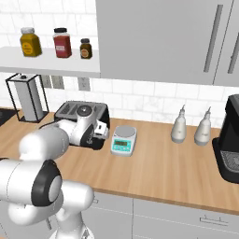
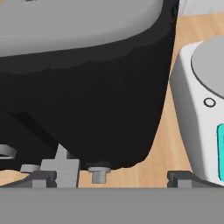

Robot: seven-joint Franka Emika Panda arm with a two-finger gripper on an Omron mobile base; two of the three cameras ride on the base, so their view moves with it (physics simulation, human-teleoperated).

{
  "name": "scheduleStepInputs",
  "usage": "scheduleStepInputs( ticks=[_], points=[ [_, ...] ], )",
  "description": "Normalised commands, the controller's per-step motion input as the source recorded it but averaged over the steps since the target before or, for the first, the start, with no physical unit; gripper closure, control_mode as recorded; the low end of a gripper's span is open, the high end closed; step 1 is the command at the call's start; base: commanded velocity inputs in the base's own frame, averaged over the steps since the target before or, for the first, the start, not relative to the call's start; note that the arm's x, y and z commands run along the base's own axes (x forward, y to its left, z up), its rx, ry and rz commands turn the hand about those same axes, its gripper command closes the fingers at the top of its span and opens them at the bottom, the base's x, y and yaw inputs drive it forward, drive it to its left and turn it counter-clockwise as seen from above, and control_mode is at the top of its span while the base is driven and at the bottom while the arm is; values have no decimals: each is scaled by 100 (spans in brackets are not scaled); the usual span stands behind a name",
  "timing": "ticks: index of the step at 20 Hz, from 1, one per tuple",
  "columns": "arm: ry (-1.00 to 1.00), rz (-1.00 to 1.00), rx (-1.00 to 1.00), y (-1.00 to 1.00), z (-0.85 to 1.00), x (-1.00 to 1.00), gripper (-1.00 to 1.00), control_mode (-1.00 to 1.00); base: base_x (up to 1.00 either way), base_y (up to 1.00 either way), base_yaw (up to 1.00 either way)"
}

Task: Start the toaster. Once the lever pops up, take the bread to the plate on the dining counter.

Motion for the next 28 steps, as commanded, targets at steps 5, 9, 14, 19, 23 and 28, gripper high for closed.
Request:
scheduleStepInputs(
  ticks=[5,9,14,19,23,28],
  points=[
    [0,0,0,0,-21,-3,-100,-100,0,0,0],
    [0,0,0,0,-30,0,-100,-100,0,0,0],
    [0,0,0,0,-29,-8,-100,-100,0,0,0],
    [-7,0,0,-1,14,-19,-100,-100,0,0,0],
    [-9,0,0,0,36,-27,-100,-100,0,0,0],
    [-9,0,0,0,39,-21,-100,-100,0,0,0]
  ],
)
